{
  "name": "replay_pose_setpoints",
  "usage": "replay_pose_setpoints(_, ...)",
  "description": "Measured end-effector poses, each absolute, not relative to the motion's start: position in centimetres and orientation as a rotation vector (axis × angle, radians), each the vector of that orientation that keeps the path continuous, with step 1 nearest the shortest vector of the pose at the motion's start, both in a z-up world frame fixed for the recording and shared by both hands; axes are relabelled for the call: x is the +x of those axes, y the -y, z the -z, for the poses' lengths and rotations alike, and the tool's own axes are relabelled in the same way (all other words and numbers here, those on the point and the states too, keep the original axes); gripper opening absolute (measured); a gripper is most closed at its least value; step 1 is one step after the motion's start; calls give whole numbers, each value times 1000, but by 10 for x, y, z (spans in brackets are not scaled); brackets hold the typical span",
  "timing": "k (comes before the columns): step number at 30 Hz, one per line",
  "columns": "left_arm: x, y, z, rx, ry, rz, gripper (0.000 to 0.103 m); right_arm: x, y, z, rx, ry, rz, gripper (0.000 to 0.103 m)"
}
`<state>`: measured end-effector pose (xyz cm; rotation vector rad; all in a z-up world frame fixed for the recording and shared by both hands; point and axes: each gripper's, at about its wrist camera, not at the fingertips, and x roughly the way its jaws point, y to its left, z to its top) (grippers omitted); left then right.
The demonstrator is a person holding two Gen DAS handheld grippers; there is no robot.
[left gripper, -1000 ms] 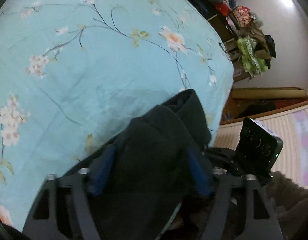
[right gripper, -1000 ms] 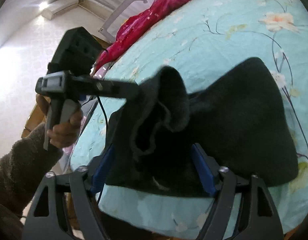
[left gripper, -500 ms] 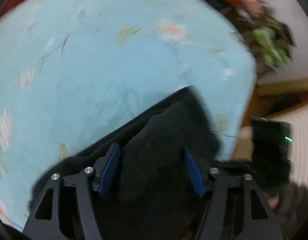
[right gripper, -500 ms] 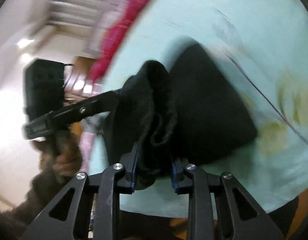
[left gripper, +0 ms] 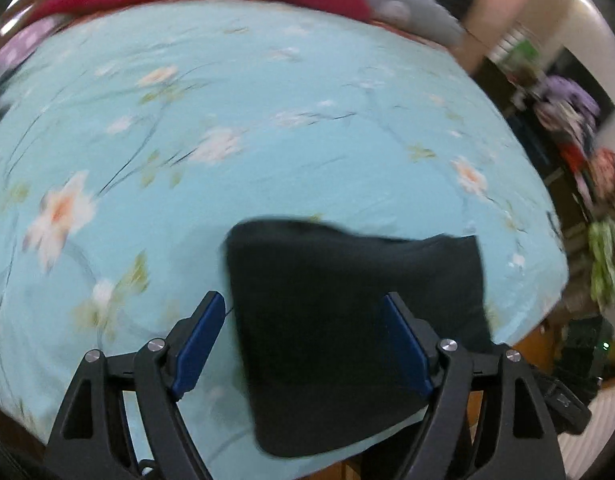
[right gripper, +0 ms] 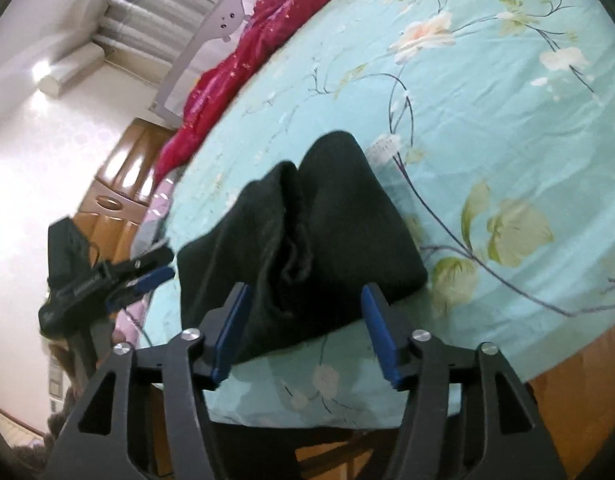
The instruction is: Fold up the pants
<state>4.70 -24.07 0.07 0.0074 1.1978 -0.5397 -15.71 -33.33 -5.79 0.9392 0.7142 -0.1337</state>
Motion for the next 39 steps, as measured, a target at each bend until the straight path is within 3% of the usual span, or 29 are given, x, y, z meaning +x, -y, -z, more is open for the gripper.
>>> replay_pose_setpoints(11, 36, 173, 18, -101, -1165, 424, 81, -164, 312, 26, 841, -809, 363, 85)
replay_pose_setpoints(22, 41, 144, 8, 40, -1080, 349, 81, -139, 269, 18, 778, -825, 379, 85)
replay_pose_setpoints(39, 39, 150, -8, 185, -979, 403, 81, -186, 269, 2, 848, -749, 568, 86)
